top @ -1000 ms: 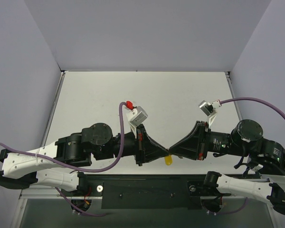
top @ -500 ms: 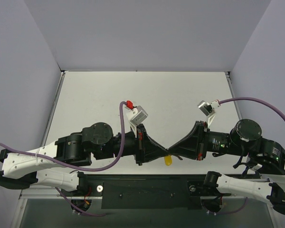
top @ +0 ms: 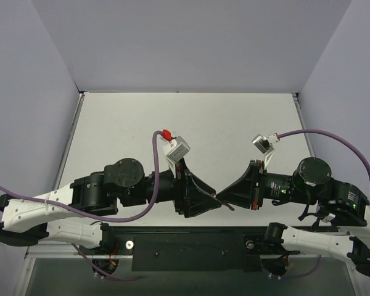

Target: Remove the keys from the keyring

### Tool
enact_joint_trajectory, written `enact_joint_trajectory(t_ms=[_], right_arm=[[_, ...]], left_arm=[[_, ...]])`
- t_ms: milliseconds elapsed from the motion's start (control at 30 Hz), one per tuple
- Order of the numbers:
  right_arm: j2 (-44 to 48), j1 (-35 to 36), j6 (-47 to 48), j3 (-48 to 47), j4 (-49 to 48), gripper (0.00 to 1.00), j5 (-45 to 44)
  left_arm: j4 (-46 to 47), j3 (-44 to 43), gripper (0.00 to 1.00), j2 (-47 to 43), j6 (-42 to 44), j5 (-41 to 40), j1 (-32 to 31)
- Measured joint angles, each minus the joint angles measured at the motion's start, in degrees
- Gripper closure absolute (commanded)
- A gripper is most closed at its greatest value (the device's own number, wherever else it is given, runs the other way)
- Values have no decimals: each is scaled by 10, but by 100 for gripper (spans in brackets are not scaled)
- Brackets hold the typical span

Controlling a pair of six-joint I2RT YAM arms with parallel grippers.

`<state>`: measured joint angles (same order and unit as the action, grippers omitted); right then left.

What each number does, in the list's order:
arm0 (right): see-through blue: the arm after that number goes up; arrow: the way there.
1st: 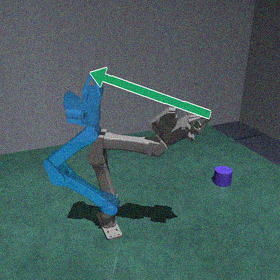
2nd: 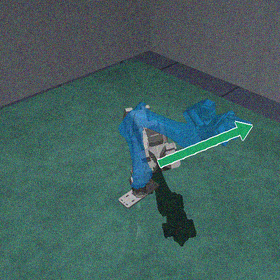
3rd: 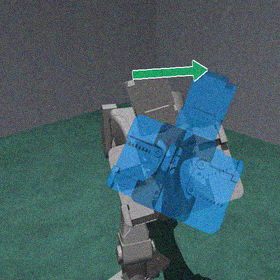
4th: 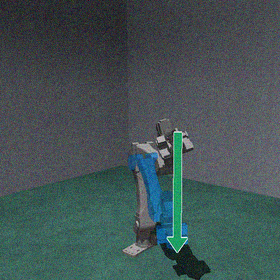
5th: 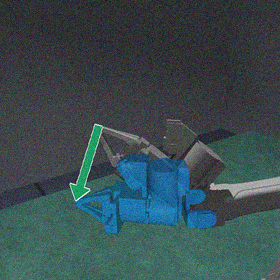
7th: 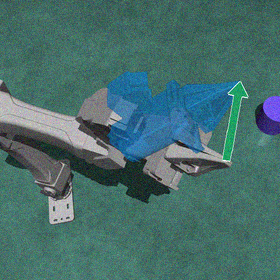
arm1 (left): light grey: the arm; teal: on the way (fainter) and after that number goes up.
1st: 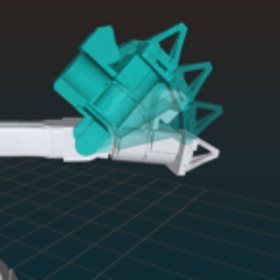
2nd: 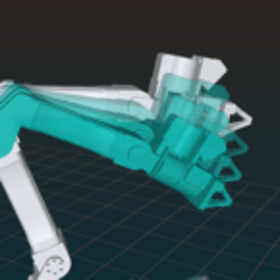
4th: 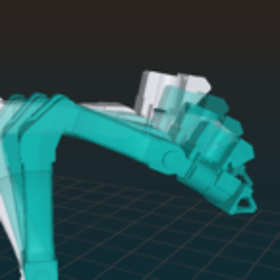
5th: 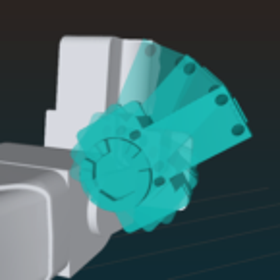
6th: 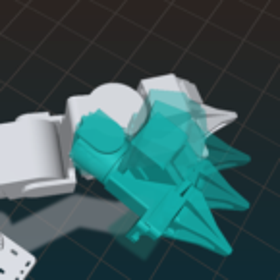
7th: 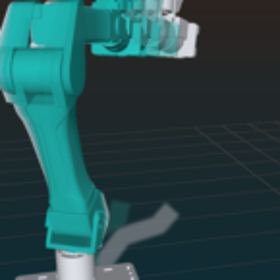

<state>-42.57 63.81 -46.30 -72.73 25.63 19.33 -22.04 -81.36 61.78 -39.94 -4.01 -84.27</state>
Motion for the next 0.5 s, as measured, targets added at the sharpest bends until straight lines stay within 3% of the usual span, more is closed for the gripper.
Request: enact_joint_trajectory(t_ms=[500], right_arm=[[40,0,1,7,5,100,-30]], left_arm=[[1,-9,46,-23,3,-16,0]])
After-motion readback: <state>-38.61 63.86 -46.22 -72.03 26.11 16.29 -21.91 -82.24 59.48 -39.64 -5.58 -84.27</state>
